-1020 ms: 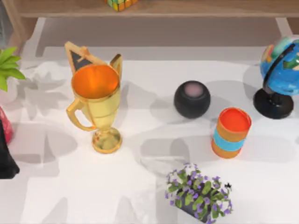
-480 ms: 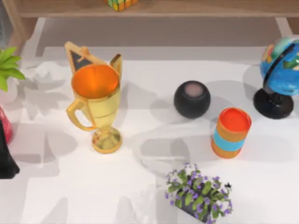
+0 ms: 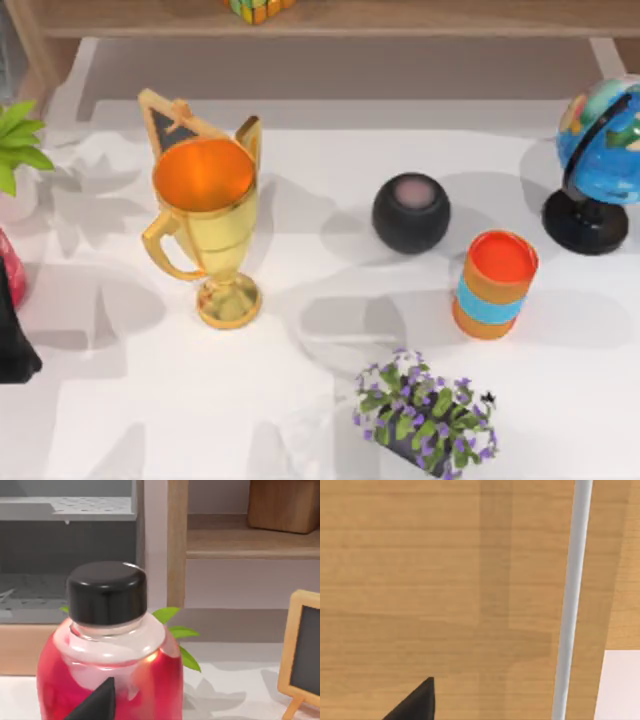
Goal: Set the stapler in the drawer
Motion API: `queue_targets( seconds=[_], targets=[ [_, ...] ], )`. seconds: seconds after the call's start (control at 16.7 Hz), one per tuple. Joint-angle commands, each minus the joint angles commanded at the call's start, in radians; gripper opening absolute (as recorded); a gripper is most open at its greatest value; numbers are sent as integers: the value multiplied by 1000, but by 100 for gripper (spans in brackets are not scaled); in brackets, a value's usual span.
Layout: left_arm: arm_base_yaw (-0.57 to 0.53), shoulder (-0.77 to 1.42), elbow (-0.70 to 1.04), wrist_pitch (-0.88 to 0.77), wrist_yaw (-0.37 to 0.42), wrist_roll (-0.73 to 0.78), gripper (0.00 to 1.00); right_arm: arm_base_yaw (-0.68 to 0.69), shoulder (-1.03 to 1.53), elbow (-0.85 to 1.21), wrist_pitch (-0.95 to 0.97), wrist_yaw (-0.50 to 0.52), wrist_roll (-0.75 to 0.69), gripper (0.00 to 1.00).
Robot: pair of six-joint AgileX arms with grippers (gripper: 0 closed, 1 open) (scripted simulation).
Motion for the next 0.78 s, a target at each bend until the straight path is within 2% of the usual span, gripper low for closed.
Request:
queue_targets(
  seconds=[0.78],
  targets=[
    [0,0,0,0,0,0,100,59,25,79,-55,59,-1,100]
  ],
)
